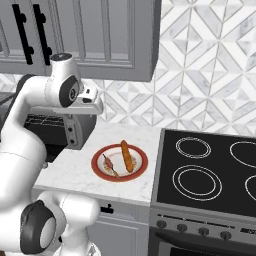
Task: Pick up the kebab skewer and baguette bread, and place them inside the toaster oven. Close the toaster oven door and start by setting the timer.
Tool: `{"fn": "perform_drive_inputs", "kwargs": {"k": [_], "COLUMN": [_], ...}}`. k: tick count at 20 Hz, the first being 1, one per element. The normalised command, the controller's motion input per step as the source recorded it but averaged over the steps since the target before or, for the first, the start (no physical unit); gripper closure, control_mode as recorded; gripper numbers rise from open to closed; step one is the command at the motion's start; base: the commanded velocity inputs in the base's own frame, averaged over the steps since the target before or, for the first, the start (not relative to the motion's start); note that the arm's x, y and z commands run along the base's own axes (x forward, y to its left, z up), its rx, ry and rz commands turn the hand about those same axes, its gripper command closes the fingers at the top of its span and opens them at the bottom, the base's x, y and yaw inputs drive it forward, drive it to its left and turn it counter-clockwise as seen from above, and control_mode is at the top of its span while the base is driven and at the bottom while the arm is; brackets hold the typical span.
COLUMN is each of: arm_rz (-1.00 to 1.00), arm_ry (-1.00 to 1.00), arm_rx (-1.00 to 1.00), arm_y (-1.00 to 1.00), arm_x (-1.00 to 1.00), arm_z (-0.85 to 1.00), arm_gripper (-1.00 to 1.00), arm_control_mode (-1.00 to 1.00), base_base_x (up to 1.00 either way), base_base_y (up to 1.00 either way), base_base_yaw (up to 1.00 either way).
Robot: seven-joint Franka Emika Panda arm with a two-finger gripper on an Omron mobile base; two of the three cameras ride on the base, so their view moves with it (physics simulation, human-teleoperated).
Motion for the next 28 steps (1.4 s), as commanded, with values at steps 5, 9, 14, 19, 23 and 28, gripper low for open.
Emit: {"fn": "perform_drive_inputs", "kwargs": {"k": [5, 9, 14, 19, 23, 28], "arm_rz": [0.00, 0.00, -0.06, -0.11, -0.08, -0.05], "arm_ry": [-0.19, -0.13, -0.22, -0.10, -0.24, -0.22], "arm_rx": [-0.15, -0.08, 0.01, 0.01, 0.00, 0.05], "arm_y": [0.87, 1.00, 1.00, 1.00, 0.98, 0.82], "arm_x": [-0.19, 0.01, 0.24, 0.44, 0.43, 0.27], "arm_z": [-0.41, -0.32, -0.29, -0.13, -0.30, -0.42], "arm_gripper": [-1.00, -1.00, -1.00, -1.00, -1.00, -1.00], "arm_control_mode": [-1.00, -1.00, -1.00, -1.00, -1.00, -1.00], "base_base_x": [0.00, 0.00, 0.00, 0.00, 0.00, 0.00], "base_base_y": [0.00, 0.00, 0.00, 0.00, 0.00, 0.00], "base_base_yaw": [0.00, 0.00, 0.00, 0.00, 0.00, 0.00]}}
